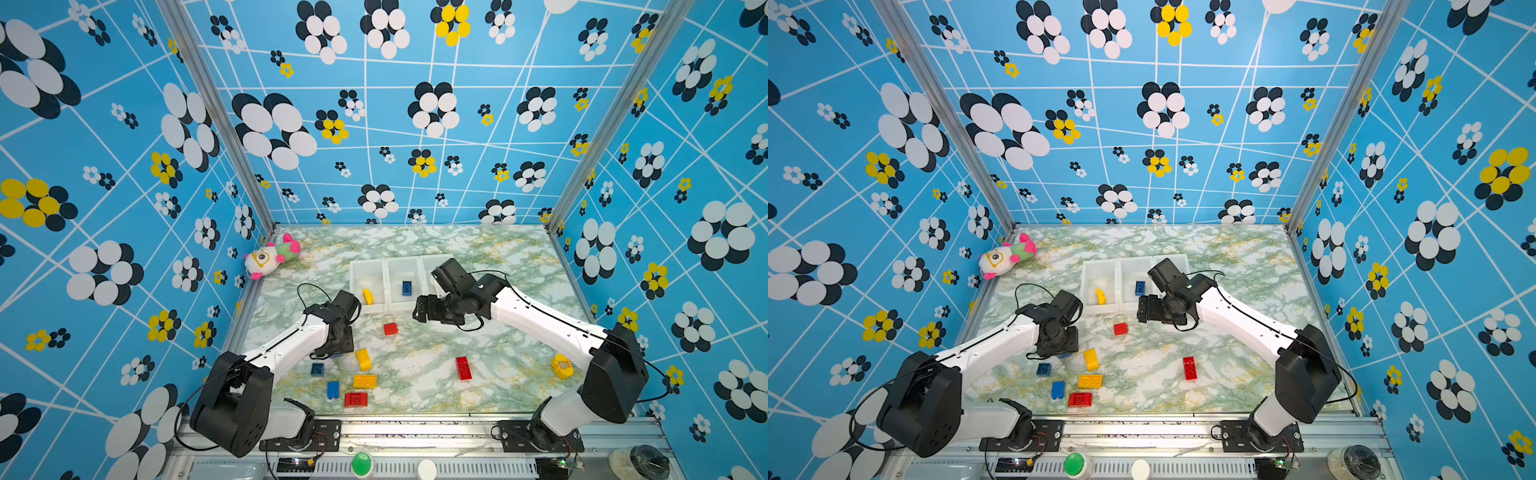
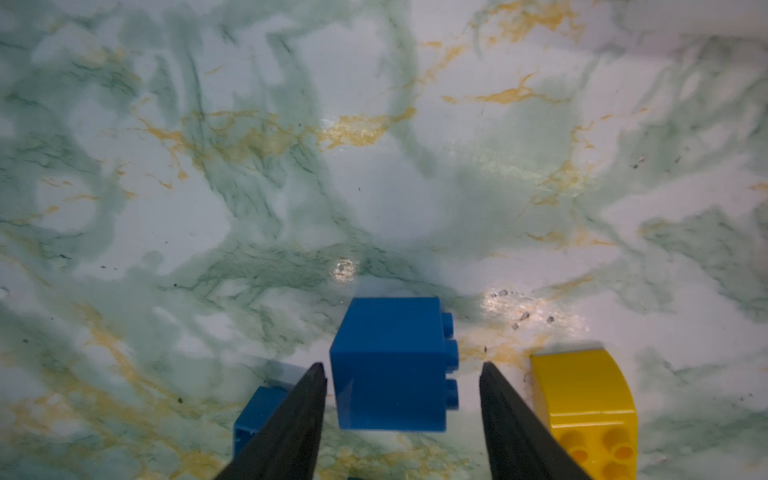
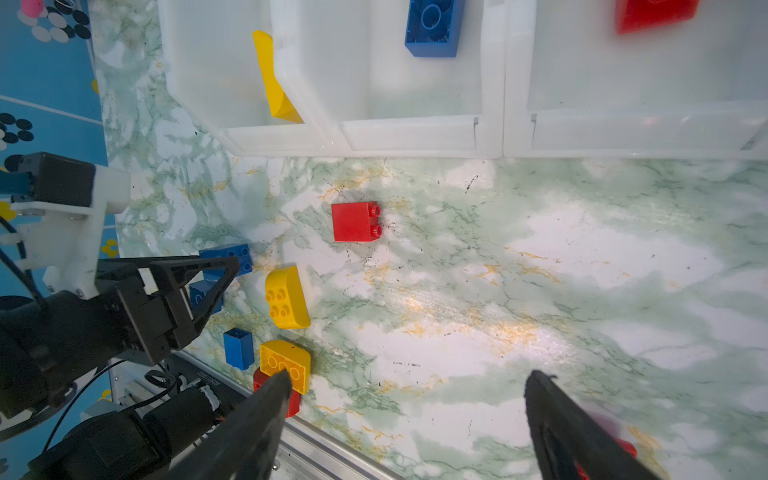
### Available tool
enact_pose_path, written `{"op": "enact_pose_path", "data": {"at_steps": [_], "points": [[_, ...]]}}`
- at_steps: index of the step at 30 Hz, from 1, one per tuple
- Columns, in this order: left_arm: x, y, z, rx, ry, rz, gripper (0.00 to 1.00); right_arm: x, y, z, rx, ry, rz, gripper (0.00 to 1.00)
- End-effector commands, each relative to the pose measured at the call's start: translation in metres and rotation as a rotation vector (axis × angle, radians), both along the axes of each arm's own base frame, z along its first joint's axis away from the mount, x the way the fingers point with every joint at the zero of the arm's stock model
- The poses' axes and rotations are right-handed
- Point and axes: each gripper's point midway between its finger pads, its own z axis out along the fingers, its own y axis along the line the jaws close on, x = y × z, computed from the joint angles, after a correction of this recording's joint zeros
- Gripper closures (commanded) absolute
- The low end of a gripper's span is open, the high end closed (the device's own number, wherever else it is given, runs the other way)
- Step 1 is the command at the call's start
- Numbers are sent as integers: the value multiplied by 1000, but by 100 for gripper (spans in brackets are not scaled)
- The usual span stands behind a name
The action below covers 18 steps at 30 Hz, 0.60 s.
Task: Sort the legos into containers by color
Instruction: 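Grasp the blue brick with the left gripper while the right gripper withdraws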
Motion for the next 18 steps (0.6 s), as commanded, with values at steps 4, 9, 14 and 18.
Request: {"op": "enact_pose_path", "data": {"at_steps": [4,9,14,18], "points": [[-6,2,-12,15,15,13,44,3,-4,0,2,-8,-24,10],[-7,2,-18,15,27,18,51,4,-5,1,4,-11,-28,10],[-4,0,-14,5,15,24,67,3,-8,0,1,-8,-36,9],[2,-3,-1,-1,-17,16,77,1,-12,-3,8,-1,-47,9]]}}
